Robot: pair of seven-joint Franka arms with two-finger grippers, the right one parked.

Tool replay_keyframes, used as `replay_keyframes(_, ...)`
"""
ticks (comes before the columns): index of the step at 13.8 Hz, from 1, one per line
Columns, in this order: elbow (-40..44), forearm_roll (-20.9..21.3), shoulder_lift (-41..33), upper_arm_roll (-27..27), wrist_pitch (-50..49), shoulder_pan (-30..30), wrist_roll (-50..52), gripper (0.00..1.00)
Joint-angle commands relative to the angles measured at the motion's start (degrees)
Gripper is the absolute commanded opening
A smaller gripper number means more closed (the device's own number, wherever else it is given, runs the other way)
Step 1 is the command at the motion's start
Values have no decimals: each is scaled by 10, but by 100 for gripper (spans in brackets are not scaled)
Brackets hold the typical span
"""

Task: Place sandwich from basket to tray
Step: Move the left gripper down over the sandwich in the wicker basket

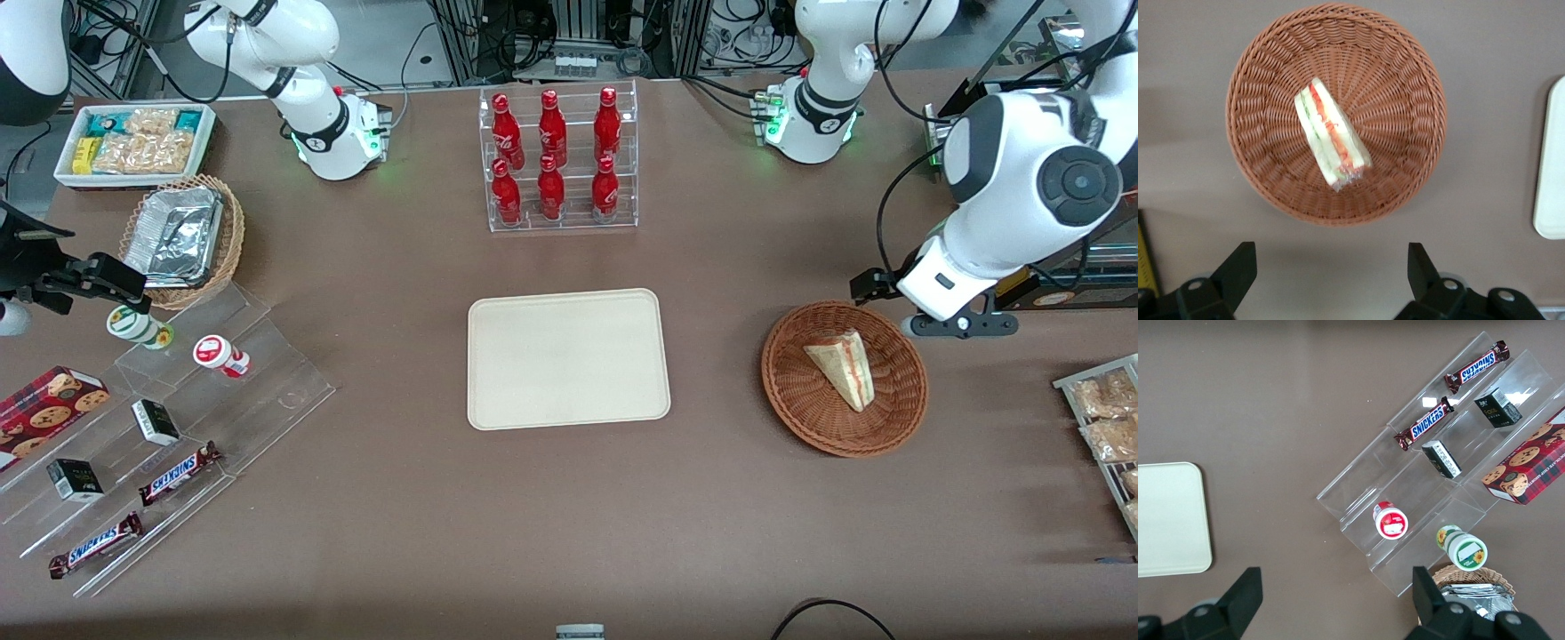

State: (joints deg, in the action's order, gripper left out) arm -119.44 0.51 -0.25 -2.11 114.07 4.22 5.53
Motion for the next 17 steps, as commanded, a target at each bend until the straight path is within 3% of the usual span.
replay_keyframes(1, -58, 3, -6, 3, 77, -10, -5, 100)
replay_keyframes(6, -69, 3, 26, 3, 128, -14, 22, 100)
replay_keyframes(14, -73, 3, 67, 2, 199, -11, 278, 100)
replay_keyframes(17, -75, -6, 82, 1, 224, -12, 322, 100)
